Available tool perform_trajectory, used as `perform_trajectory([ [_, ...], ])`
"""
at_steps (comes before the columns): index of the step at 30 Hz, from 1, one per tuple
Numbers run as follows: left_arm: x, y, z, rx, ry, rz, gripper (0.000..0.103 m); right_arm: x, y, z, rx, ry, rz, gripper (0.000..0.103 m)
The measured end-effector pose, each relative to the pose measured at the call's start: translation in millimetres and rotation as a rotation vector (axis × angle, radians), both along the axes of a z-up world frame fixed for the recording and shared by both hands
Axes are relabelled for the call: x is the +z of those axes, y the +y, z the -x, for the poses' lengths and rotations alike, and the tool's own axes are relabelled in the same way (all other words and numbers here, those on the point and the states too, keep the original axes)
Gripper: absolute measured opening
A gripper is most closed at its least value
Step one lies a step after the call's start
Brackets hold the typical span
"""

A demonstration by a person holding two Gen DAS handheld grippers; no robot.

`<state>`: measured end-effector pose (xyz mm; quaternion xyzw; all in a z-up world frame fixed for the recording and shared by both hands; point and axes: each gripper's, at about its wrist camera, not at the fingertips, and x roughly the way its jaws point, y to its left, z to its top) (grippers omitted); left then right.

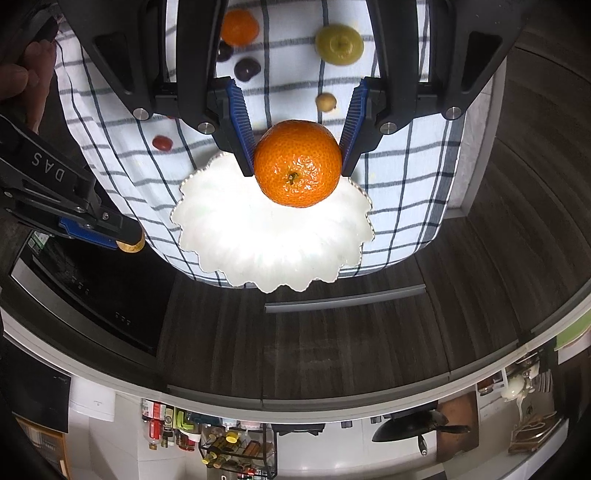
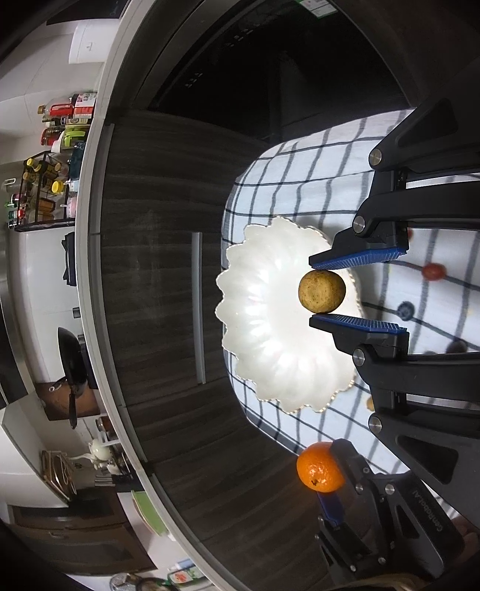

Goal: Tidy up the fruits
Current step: 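Carry the mandarin and brown fruit with both tools over the white bowl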

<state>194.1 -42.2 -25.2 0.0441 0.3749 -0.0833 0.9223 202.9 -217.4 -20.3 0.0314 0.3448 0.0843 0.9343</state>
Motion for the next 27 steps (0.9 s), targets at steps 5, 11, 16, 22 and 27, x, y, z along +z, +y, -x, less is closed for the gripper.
perform_trajectory([
  [5, -0.5, 3.1, -17.8, 0.013, 0.004, 0.011, 0.044, 3.4, 1.3, -16.7, -0.004, -0.016, 0.02, 0.026],
  [11, -1.2, 7.6, -38.9, 0.033, 0.003, 0.012, 0.044, 4.0, 0.4, -36.2, -0.01, -0.022, 0.024, 0.026],
  [16, -3.4, 9.9, -55.7, 0.038, 0.018, 0.023, 0.044, 3.9, 1.1, -49.0, -0.009, -0.021, 0.021, 0.026],
  [22, -6.0, 14.0, -77.3, 0.055, 0.024, 0.022, 0.044, 3.9, 3.1, -74.0, -0.013, -0.012, 0.013, 0.026],
  [27, -10.7, 14.9, -92.0, 0.055, 0.025, 0.022, 0.044, 1.6, 5.2, -86.9, -0.013, -0.01, 0.02, 0.026],
])
